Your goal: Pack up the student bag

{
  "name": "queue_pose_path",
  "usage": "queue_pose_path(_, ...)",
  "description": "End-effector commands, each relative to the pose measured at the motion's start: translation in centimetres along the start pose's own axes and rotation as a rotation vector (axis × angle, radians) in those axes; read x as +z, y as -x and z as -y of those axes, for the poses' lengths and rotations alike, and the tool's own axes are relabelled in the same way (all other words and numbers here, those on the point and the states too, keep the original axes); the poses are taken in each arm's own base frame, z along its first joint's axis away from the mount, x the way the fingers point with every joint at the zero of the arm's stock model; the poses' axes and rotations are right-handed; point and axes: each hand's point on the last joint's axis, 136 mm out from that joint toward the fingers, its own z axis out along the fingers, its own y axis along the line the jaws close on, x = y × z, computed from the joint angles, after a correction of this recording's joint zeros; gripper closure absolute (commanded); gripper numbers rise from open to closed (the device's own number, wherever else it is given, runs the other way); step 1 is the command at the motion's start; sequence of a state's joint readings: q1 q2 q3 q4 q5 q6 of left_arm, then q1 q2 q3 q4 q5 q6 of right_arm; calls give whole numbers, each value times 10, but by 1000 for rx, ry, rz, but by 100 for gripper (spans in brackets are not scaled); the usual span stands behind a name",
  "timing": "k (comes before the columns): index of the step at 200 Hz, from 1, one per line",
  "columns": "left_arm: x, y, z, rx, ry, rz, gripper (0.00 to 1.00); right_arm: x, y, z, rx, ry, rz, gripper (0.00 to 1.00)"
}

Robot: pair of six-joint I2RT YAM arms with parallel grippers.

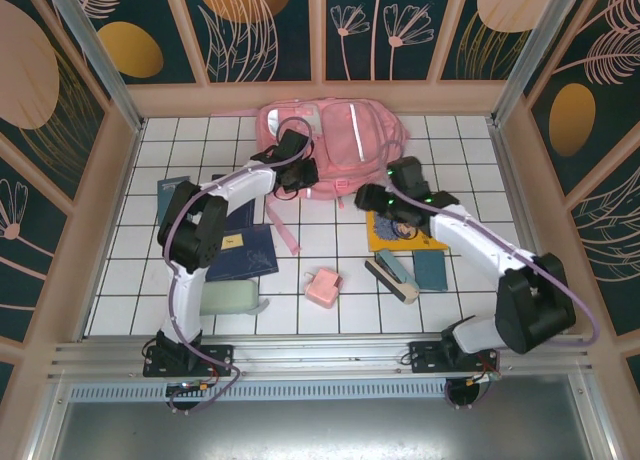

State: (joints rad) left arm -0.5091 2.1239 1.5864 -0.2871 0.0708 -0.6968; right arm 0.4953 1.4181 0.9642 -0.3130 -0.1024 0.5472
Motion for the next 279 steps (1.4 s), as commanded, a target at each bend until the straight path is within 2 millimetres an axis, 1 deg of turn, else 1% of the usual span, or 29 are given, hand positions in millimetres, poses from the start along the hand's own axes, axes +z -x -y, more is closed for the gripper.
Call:
queue_pose_path(1,-24,25,-18,101,70,89,100,7,-11,-10,-41,-6,-38,30)
queue_pose_path(16,-34,32,-22,103,90,119,100,22,-20,-15,-12,29,-84,30)
queue_pose_path(21,-39,35,-21,102,89,133,100,29,-29,-20,-22,30,-111,32)
queue_pose_path(44,-52,46,-18,94,70,174,100,55,-36,-22,-27,-18,-139,33)
queue_pose_path(58,-56,48,-17,86,50,174,100,69,-40,-22,-13,-31,-153,36)
queue_pose_path(72,-59,49,-16,91,46,178,100,80,-44,-13,17,-65,-158,38)
queue_pose_path(81,-61,50,-15,96,41,183,100,84,-45,-5,30,-96,-147,38)
queue_pose_path(102,-64,50,-12,108,24,189,100,88,-47,26,71,-187,-123,39)
queue_pose_path(106,-64,50,-11,110,21,186,100,88,-47,31,83,-196,-124,40)
queue_pose_path(111,-64,50,-10,114,16,185,100,87,-45,43,101,-227,-107,40)
queue_pose_path(117,-64,50,-8,116,7,184,100,85,-47,50,111,-240,-101,40)
queue_pose_path(119,-64,50,-8,118,5,182,100,84,-43,59,132,-254,-91,40)
queue_pose_path(123,-64,50,-7,120,1,181,100,81,-40,69,157,-269,-79,40)
queue_pose_path(150,-63,45,2,160,-29,171,100,59,-22,126,311,-364,8,39)
queue_pose_path(163,-62,41,7,184,-32,166,100,48,-11,143,366,-399,55,38)
queue_pose_path(173,-61,37,11,200,-35,160,100,42,-1,150,395,-404,89,37)
queue_pose_path(194,-60,29,18,235,-40,148,100,34,27,146,402,-377,149,35)
queue_pose_path(203,-60,25,21,250,-39,145,100,33,42,139,393,-333,171,33)
queue_pose_path(223,-63,21,26,272,-35,143,100,31,80,123,370,-219,227,28)
queue_pose_path(233,-63,20,25,272,-35,141,100,36,98,111,350,-129,221,28)
queue_pose_path(243,-64,19,23,273,-26,142,100,41,117,106,338,-75,217,34)
queue_pose_path(250,-65,19,21,274,-18,143,100,46,129,102,320,-44,212,35)
queue_pose_path(257,-65,18,19,274,-12,143,100,53,140,99,305,-28,200,35)
queue_pose_path(265,-65,16,17,274,-7,139,100,60,152,101,297,-32,186,34)
queue_pose_path(272,-66,15,17,274,-7,140,100,66,162,98,278,-28,174,32)
queue_pose_path(279,-66,14,15,272,-5,138,100,76,169,101,268,-40,158,30)
